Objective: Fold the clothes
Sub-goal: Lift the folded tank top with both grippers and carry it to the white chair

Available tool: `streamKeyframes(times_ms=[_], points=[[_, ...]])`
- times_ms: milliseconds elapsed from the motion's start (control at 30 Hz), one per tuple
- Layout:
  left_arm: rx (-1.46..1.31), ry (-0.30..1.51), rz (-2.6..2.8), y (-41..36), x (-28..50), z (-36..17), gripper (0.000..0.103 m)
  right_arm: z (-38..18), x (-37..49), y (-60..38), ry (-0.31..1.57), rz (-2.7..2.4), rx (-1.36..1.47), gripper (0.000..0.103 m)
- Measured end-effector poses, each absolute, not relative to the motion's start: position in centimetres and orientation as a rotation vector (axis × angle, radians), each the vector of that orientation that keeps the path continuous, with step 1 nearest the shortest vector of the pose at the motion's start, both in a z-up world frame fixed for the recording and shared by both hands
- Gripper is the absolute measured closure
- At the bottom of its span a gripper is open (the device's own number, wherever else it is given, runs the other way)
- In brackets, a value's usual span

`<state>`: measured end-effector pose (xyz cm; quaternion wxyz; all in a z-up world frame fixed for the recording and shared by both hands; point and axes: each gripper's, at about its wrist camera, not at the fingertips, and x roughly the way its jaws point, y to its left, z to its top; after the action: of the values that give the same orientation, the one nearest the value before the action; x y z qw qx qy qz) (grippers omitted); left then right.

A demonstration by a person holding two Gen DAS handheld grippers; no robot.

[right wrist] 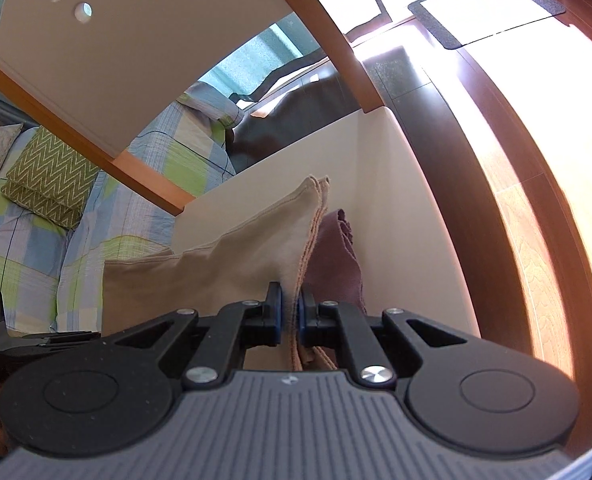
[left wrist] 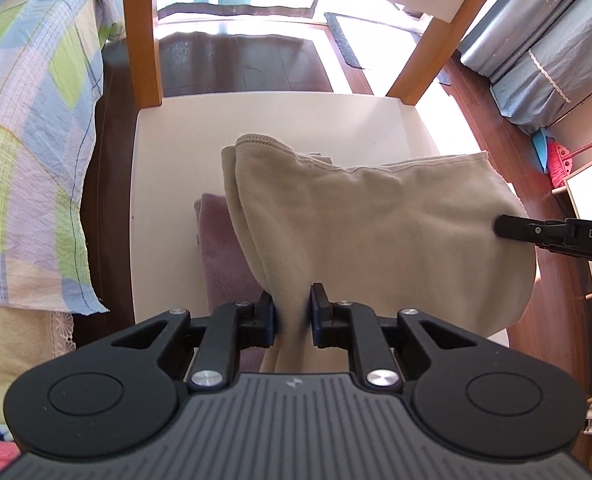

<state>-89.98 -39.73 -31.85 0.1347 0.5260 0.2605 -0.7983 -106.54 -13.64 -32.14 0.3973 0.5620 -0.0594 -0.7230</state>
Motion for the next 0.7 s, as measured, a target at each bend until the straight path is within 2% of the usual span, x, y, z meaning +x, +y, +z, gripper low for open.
streamKeyframes(times_ms=[567,600,700], points=[[1.556,0.714,-2.296,-40.1,-90.6,-33.9,0.083,-33.9,-106.3,-15.2,-0.058,-1.847,1.417,0.096],[1.558,0.694,-2.295,-39.9,-90.6,-34.0,0.082,-34.1,-106.2,-15.2,-0.047,-1.852,1.417,0.096],[1.564,0.601,-2.286,-39.3,-90.8,-34.4,0.068,-34.7,-106.0,-15.5,-0.007,-1.867,1.416,0.096]])
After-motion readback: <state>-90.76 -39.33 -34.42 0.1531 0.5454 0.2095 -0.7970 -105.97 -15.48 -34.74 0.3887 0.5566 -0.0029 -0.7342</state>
